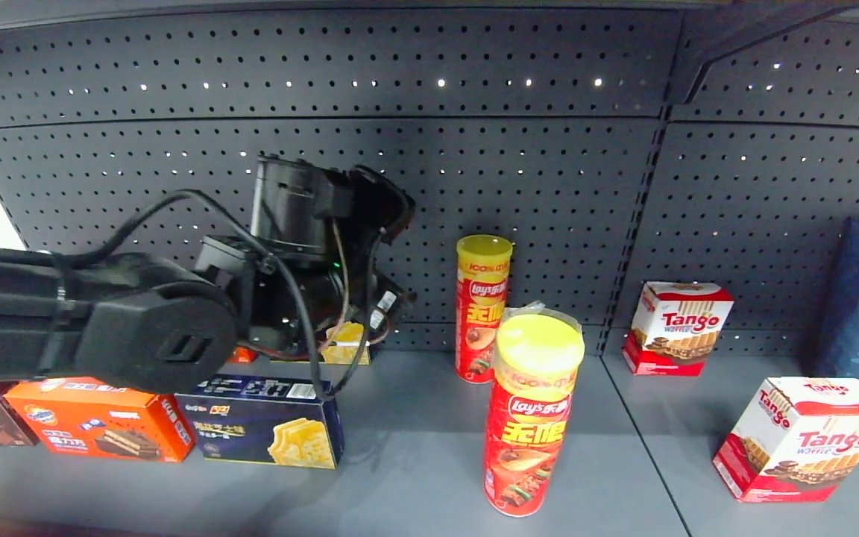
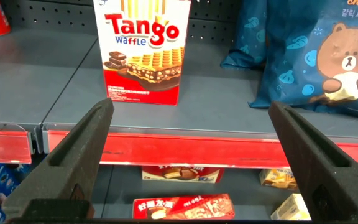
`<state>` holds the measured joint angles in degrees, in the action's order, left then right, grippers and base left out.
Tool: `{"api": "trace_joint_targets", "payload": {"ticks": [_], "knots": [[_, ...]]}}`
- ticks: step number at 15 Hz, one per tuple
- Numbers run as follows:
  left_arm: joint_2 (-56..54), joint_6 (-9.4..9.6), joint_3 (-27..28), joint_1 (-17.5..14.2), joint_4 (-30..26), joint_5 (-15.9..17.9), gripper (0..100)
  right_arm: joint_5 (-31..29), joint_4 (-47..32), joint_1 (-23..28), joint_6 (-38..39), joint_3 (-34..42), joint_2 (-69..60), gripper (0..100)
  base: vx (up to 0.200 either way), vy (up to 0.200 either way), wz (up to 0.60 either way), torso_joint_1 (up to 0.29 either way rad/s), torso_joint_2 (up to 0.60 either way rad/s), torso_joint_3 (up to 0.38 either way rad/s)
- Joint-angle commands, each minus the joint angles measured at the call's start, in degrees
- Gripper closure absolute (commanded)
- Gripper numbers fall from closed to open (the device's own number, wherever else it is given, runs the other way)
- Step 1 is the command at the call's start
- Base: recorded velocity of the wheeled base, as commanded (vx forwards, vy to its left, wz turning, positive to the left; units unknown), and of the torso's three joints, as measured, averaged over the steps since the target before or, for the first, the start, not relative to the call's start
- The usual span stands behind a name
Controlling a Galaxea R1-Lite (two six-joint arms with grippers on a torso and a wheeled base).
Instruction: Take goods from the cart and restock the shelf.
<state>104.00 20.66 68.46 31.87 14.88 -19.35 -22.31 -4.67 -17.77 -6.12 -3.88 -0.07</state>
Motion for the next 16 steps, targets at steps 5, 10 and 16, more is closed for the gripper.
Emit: {"api": "trace_joint_targets", "payload": {"ticks": [5, 10, 16], "knots": [[-19.62, 17.13, -14.67, -5.76, 4.1, 0.1, 0, -0.02, 0.01, 0.02, 0.06, 0.01, 0.07, 0, 0.0, 0.0, 0.0, 0.0, 0.0, 0.0], [-24.9, 38.49, -20.39, -12.0, 14.21, 8.98, 0, -0.02, 0.01, 0.02, 0.49, 0.01, 0.07, 0, 0.0, 0.0, 0.0, 0.0, 0.0, 0.0], [-26.3, 33.3, -23.46, -11.92, 14.47, 8.62, 0, 0.51, -0.08, 0.02, 0.32, 0.01, 0.07, 0, 0.0, 0.0, 0.0, 0.0, 0.0, 0.0]]}}
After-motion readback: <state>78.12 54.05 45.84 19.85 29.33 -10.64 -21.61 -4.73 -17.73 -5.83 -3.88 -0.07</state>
